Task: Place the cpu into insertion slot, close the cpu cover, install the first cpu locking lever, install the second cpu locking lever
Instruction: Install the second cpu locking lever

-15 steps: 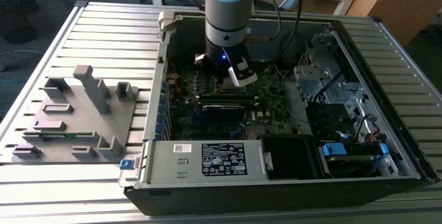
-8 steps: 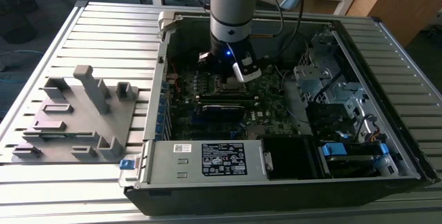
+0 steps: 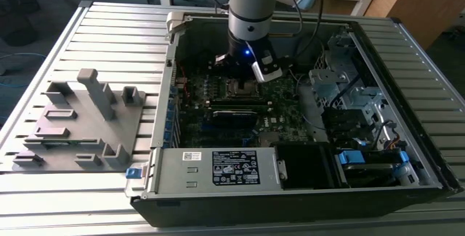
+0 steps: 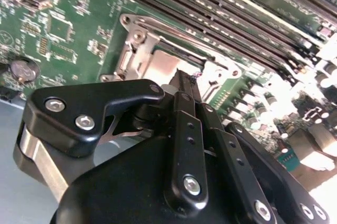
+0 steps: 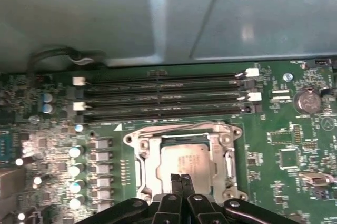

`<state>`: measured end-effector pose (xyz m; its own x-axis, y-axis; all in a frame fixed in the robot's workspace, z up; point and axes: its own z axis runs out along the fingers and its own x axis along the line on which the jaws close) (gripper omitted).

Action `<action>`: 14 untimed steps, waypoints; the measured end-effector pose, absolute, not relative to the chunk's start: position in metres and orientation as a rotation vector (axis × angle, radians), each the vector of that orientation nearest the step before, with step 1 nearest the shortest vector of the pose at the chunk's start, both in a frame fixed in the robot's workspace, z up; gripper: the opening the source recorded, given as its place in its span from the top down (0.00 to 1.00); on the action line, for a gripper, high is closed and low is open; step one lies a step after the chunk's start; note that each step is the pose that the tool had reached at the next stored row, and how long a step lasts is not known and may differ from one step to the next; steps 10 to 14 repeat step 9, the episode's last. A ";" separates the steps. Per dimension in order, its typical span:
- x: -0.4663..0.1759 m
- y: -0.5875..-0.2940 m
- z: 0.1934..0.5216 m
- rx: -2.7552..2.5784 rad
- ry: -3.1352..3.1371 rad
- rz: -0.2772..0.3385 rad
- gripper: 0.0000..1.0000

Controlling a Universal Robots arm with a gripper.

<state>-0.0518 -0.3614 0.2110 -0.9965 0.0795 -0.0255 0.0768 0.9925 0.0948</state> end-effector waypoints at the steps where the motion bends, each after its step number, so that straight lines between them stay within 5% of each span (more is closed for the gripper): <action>1: -0.050 -0.361 0.211 0.122 3.107 0.138 0.89; 14: -0.047 -0.359 0.211 0.122 3.107 0.132 0.89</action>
